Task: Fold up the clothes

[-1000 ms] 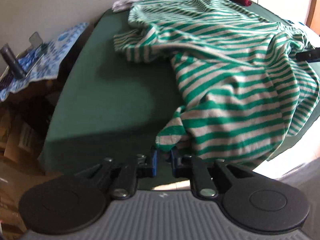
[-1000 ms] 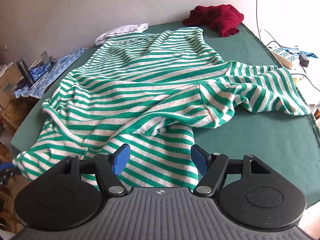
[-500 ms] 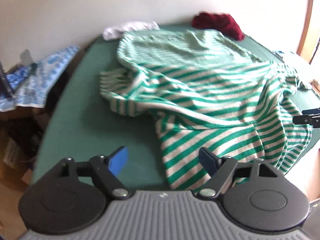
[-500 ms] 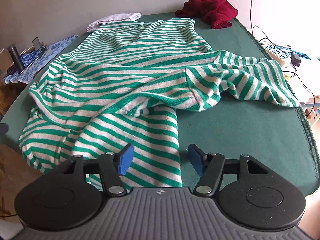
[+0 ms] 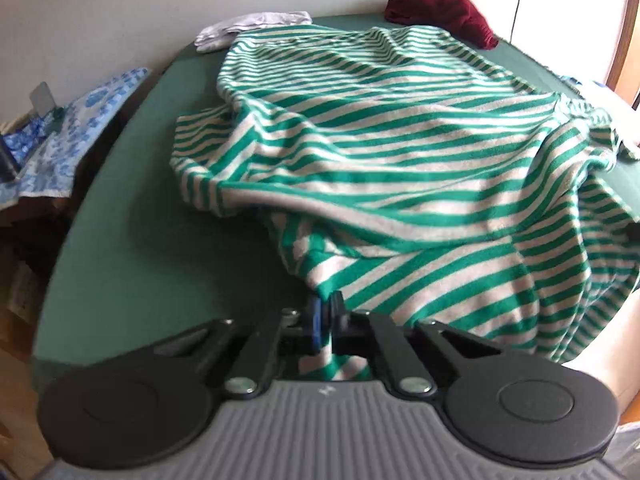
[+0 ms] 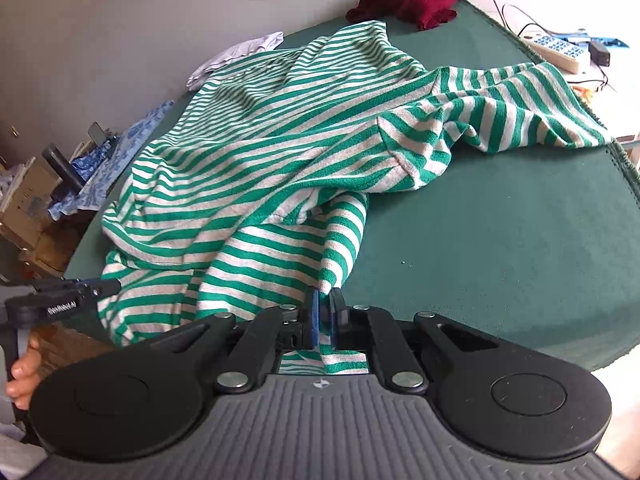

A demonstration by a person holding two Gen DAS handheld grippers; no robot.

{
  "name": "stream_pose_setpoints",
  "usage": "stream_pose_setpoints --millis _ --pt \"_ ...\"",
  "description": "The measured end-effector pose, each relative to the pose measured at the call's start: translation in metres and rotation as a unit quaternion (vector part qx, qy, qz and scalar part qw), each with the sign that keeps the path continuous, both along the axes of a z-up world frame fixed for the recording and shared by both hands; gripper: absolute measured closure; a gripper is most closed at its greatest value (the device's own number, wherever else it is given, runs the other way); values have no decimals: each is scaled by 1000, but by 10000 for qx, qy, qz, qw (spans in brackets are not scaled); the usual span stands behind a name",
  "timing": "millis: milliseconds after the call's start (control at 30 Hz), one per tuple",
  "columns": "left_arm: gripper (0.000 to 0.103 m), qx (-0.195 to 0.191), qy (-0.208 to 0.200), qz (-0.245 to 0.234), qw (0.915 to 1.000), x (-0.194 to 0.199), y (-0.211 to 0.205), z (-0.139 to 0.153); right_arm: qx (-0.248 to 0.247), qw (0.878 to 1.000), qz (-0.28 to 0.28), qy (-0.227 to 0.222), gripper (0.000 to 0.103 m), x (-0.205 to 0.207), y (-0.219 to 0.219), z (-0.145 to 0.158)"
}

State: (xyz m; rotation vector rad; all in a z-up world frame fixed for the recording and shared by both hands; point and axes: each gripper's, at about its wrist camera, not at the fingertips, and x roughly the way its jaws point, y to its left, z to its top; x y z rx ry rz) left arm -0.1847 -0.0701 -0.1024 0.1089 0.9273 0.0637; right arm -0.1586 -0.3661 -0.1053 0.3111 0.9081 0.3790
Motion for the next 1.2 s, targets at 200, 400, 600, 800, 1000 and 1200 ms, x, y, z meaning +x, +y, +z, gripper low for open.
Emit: stream_pose_setpoints --millis 200,400,600,800,1000,1200 --pt "99 152 263 786 9964 -38 57 4 -484 9980 240 331 101 -3 -31 12" --pt "30 -773 -377 1249 9884 -18 83 24 -119 9983 335 -457 84 18 -10 28" --pt "21 -580 -720 1275 9875 57 84 24 -551 9859 1451 -626 65 38 92 17" --pt "31 -967 -684 1755 9773 120 135 18 -1110 9825 1406 -506 62 31 117 -4" --pt "54 -1281 -386 1427 9807 176 165 2 -1049 9887 943 -500 43 32 129 -8" --pt "34 -1082 -385 826 9899 212 175 -11 -1347 9884 461 -524 26 32 156 -10"
